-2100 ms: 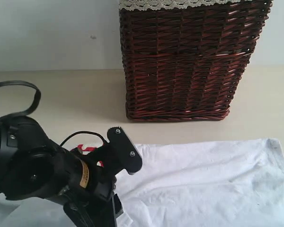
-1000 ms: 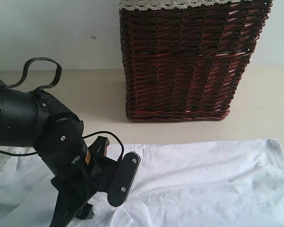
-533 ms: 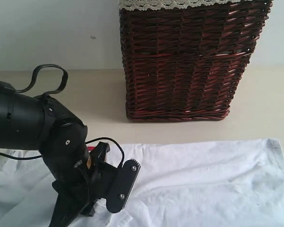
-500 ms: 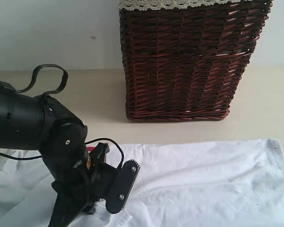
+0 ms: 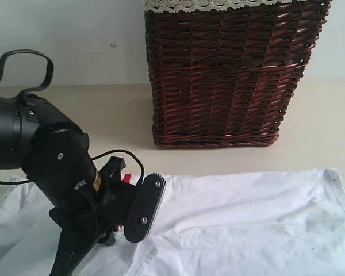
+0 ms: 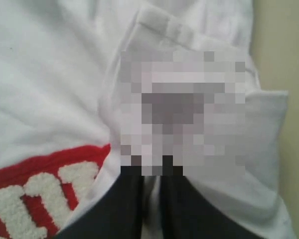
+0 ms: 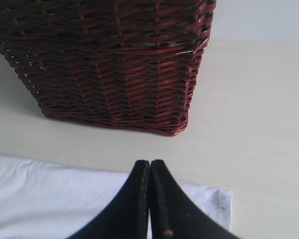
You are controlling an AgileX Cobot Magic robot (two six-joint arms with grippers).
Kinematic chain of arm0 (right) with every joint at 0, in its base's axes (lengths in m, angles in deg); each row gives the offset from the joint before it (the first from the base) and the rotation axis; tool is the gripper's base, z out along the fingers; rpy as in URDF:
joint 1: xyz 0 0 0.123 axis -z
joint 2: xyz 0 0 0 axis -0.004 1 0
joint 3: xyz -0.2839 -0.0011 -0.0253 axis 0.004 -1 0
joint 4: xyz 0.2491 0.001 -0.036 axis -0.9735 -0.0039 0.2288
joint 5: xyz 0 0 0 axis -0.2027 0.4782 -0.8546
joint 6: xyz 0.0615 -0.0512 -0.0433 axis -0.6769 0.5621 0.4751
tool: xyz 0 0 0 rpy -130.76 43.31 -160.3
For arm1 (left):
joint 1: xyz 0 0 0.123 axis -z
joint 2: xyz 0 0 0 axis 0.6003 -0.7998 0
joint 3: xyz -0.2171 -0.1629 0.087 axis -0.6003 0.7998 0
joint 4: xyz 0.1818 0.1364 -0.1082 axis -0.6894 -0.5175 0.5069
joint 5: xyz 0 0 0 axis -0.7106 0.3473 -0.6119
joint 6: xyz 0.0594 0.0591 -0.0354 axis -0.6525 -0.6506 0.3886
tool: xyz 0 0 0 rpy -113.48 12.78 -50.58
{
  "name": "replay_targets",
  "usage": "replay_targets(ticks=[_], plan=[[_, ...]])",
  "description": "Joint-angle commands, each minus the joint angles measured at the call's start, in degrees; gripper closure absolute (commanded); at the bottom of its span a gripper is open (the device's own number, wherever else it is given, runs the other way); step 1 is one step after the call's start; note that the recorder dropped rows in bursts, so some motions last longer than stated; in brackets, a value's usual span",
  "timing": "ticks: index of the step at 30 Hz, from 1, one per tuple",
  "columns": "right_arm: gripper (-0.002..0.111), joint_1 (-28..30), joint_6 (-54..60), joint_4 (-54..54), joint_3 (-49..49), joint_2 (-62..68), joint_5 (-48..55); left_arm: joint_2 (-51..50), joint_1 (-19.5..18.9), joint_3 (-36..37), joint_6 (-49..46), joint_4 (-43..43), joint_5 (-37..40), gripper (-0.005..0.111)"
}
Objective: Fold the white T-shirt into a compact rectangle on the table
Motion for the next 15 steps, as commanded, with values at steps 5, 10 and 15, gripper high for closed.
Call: replay_targets(ticks=[5, 10, 15], plan=[[0.108, -0.08, 0.46, -0.39, -0.21, 0.13, 0.32, 1.14, 0.32, 0.11, 10.49, -5.87, 0.62, 0.078], [0.108, -0.08, 0.56, -0.66, -0.21, 0.13, 0.04, 1.14, -0.03, 0.11, 21.81, -13.14, 1.62, 0.079], [0.108, -0.08, 0.56, -0.66, -0.21, 0.13, 0.36, 0.41, -2.03, 0.27, 25.48, -13.02, 0.66, 0.078]])
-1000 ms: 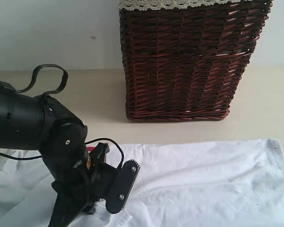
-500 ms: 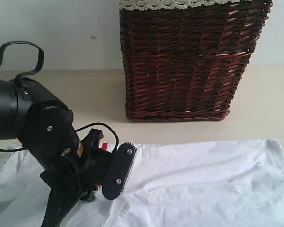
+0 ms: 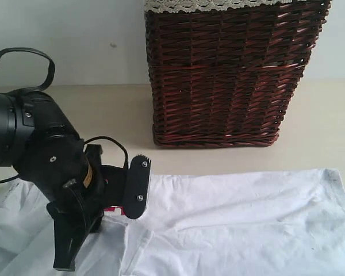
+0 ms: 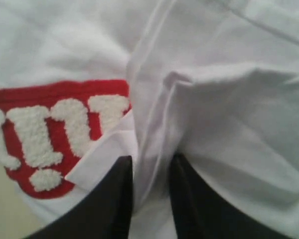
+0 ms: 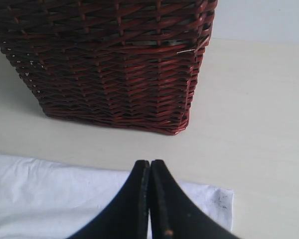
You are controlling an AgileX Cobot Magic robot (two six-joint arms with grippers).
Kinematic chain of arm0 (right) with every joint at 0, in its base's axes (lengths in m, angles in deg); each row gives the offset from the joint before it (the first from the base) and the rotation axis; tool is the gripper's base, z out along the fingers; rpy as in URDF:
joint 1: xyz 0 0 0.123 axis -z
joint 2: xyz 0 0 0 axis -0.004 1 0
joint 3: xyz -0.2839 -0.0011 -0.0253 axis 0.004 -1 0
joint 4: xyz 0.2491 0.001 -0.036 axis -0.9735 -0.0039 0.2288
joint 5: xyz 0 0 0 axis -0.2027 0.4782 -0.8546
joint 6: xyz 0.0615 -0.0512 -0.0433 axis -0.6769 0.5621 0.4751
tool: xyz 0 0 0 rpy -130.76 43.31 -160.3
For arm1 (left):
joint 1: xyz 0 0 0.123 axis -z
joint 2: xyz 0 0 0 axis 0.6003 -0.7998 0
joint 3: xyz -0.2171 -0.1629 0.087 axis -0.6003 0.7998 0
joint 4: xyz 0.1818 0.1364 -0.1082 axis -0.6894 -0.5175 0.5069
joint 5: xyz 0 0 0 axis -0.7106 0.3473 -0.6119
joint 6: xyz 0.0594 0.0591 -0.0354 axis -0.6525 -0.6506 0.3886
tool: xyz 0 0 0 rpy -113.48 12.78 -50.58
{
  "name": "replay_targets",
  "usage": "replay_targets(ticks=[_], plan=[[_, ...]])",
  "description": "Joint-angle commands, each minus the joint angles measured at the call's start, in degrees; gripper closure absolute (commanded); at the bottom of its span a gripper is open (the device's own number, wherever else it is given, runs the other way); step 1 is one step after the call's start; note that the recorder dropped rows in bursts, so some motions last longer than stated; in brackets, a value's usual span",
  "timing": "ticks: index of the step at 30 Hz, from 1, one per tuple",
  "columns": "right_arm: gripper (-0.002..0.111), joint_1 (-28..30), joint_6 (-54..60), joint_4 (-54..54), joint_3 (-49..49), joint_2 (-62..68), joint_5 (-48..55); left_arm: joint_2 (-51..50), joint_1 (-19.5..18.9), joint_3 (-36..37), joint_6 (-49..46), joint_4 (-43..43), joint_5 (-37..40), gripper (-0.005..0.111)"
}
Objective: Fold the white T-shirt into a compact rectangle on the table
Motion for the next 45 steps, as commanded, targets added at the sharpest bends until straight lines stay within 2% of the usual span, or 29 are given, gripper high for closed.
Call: replay_targets(ticks=[1, 5, 7, 12, 14, 20, 22, 27, 30, 32, 35, 37, 40, 45], plan=[[0.108, -0.08, 0.56, -0.42, -0.21, 0.13, 0.28, -0.18, -1.66, 0.41, 4.15, -0.89, -0.83, 0.078], [0.108, -0.08, 0.56, -0.42, -0.21, 0.13, 0.39, -0.3, -1.81, 1.79, 5.79, -0.89, -5.88, 0.078], [0.108, -0.08, 0.56, -0.42, -0.21, 0.13, 0.39, -0.3, -1.81, 2.25, 5.92, -0.57, -9.2, 0.074], [0.108, -0.08, 0.56, -0.42, -0.21, 0.13, 0.25, 0.22, -1.81, 2.25, 11.37, -1.0, -12.02, 0.043], [0.108, -0.08, 0.56, -0.42, -0.21, 0.13, -0.09, 0.87, -1.81, 2.25, 16.28, -3.84, -11.43, 0.041], [0.108, -0.08, 0.67, -0.87, -0.21, 0.13, -0.01, 5.36, -1.81, 2.25, 32.21, -13.74, -9.19, 0.059], [0.108, -0.08, 0.67, -0.87, -0.21, 0.13, 0.09, 7.43, -1.81, 2.25, 34.94, -14.16, -8.24, 0.063], [0.108, -0.08, 0.67, -0.87, -0.21, 0.13, 0.33, 9.6, -2.51, 2.25, 41.91, -11.65, -2.41, 0.063], [0.108, -0.08, 0.67, -0.87, -0.21, 0.13, 0.81, 8.25, -4.81, 2.47, 41.19, -3.41, -0.21, 0.064], [0.108, -0.08, 0.67, -0.87, -0.21, 0.13, 1.07, 6.95, -6.1, 3.04, 39.07, 2.26, -0.82, 0.07], [0.108, -0.08, 0.96, -0.87, -0.21, 0.13, 1.21, 3.86, -7.04, 4.39, 33.12, 11.35, -3.96, 0.093], [0.108, -0.08, 0.96, -0.87, -0.21, 0.13, 1.21, 1.61, -7.04, 4.95, 31.59, 13.92, -6.33, 0.106], [0.108, -0.08, 0.96, -0.87, -0.21, 0.13, 1.21, -2.58, -7.04, 5.04, 31.41, 14.66, -8.77, 0.106], [0.108, -0.08, 0.97, -1.11, -0.21, 0.13, 0.82, -7.55, -7.04, 5.04, 31.1, 14.76, -8.59, 0.106]])
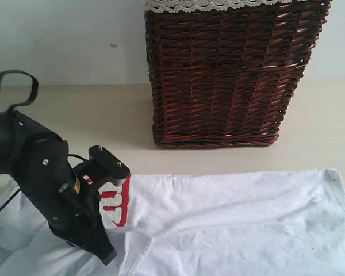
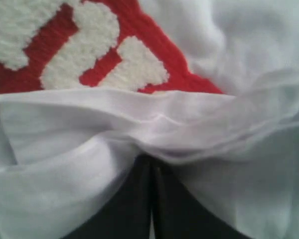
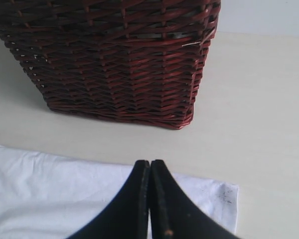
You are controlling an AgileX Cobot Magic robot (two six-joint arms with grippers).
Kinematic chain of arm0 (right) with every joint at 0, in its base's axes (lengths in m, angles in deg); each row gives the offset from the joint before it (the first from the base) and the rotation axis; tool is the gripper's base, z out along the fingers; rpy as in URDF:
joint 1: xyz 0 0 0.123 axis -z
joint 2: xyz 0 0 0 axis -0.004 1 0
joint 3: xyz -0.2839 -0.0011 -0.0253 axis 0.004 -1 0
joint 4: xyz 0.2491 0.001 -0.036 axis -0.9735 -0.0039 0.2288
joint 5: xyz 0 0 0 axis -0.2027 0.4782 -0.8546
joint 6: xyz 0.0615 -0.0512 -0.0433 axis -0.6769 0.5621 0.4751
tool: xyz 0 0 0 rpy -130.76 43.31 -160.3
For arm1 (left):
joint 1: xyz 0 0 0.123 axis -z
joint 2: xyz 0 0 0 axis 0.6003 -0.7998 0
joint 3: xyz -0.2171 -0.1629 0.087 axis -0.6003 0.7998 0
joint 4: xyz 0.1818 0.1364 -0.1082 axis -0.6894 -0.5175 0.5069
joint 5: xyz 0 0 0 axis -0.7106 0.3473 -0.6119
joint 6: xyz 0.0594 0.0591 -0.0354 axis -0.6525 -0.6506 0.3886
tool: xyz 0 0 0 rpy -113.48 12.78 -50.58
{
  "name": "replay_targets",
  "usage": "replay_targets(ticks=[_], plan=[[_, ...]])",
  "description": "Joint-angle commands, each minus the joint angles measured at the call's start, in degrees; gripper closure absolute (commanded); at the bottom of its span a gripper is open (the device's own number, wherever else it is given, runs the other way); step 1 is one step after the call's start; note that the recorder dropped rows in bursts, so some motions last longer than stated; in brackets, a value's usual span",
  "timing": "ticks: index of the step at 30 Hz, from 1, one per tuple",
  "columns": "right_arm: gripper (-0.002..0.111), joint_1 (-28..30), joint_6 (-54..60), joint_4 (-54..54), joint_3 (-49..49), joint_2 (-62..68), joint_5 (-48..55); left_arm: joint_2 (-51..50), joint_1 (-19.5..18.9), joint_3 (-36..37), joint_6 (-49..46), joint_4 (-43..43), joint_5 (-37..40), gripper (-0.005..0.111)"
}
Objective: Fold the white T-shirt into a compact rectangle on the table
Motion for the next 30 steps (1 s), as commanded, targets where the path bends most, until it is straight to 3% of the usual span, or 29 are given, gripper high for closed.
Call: replay_targets(ticks=[1, 8, 15, 19, 24, 30], plan=[[0.108, -0.08, 0.63, -0.59, -0.21, 0.13, -0.64, -3.21, -0.25, 0.21, -0.81, 1.01, -0.73, 0.106], [0.108, -0.08, 0.63, -0.62, -0.21, 0.13, -0.76, -0.02, -0.25, -1.19, -5.75, 7.0, -0.95, 0.106], [0.108, -0.08, 0.63, -0.62, -0.21, 0.13, -0.76, 6.86, -0.13, -1.31, -22.73, 28.1, -0.16, 0.106], [0.108, -0.08, 0.63, -0.62, -0.21, 0.13, -0.22, 5.8, 1.69, -0.4, -31.05, 37.51, 1.62, 0.106], [0.108, -0.08, 0.63, -0.62, -0.21, 0.13, 0.12, 0.58, 5.17, -0.02, -31.84, 38.19, 0.86, 0.107], [0.108, -0.08, 0.63, -0.62, -0.21, 0.13, 0.21, -5.22, 5.56, -0.02, -31.18, 39.5, -2.67, 0.107]])
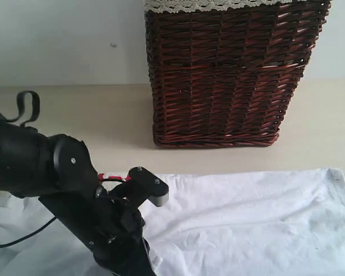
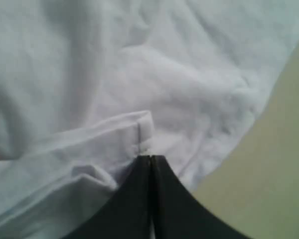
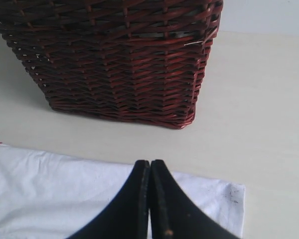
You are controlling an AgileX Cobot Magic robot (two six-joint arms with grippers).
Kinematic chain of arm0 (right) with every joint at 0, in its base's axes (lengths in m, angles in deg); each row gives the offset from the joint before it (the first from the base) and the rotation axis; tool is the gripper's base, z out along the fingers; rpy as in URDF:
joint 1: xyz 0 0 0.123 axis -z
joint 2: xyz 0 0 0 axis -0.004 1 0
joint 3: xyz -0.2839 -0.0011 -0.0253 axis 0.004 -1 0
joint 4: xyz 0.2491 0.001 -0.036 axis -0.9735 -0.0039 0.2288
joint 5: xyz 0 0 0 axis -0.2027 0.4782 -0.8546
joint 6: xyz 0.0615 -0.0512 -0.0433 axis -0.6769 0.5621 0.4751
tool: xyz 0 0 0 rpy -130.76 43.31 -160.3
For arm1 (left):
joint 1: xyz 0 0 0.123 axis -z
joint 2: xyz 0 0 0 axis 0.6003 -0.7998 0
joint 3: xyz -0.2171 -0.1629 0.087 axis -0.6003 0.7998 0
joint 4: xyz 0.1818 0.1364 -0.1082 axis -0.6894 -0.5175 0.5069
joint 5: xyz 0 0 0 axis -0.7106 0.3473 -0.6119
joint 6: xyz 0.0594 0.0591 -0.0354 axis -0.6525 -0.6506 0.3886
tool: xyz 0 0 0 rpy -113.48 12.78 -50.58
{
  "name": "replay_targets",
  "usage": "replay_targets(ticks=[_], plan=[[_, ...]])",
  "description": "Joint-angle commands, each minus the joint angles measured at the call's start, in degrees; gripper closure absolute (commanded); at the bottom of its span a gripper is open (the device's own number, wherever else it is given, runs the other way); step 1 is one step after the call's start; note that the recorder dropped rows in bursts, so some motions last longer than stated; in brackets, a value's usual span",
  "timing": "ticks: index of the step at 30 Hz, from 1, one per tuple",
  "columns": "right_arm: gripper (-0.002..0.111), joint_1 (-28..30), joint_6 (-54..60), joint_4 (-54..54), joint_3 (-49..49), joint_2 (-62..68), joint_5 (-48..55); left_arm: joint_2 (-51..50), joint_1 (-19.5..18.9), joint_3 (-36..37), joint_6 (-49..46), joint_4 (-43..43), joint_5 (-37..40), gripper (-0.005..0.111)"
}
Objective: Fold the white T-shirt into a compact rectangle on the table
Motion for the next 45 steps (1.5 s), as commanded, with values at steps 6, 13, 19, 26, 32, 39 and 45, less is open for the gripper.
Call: replay_targets(ticks=[6, 13, 19, 26, 32, 39, 45], plan=[[0.108, -0.08, 0.42, -0.15, -0.21, 0.13, -0.64, -1.17, 0.31, -1.13, -2.53, 1.79, 3.28, 0.107], [0.108, -0.08, 0.42, -0.15, -0.21, 0.13, -0.31, 8.09, -1.08, -0.3, -2.86, 0.92, 2.77, 0.107], [0.108, -0.08, 0.42, -0.15, -0.34, 0.13, -0.18, 7.02, -6.27, 4.09, 2.68, -4.16, 0.93, 0.107], [0.108, -0.08, 0.42, -0.15, -0.34, 0.13, -0.18, 2.41, -6.51, 4.81, 2.31, -3.33, -0.15, 0.107], [0.108, -0.08, 0.42, -0.18, -0.34, 0.13, -0.67, 6.98, -7.39, 3.71, 6.07, -6.85, 0.27, 0.107], [0.108, -0.08, 0.42, -0.81, -0.34, 0.13, -0.66, 16.35, -19.59, 3.71, 28.35, -22.22, 0.5, 0.079], [0.108, -0.08, 1.62, -1.7, -0.34, 0.13, -0.28, 16.19, -30.68, 3.71, 28.26, -22.79, 4.31, 0.048]])
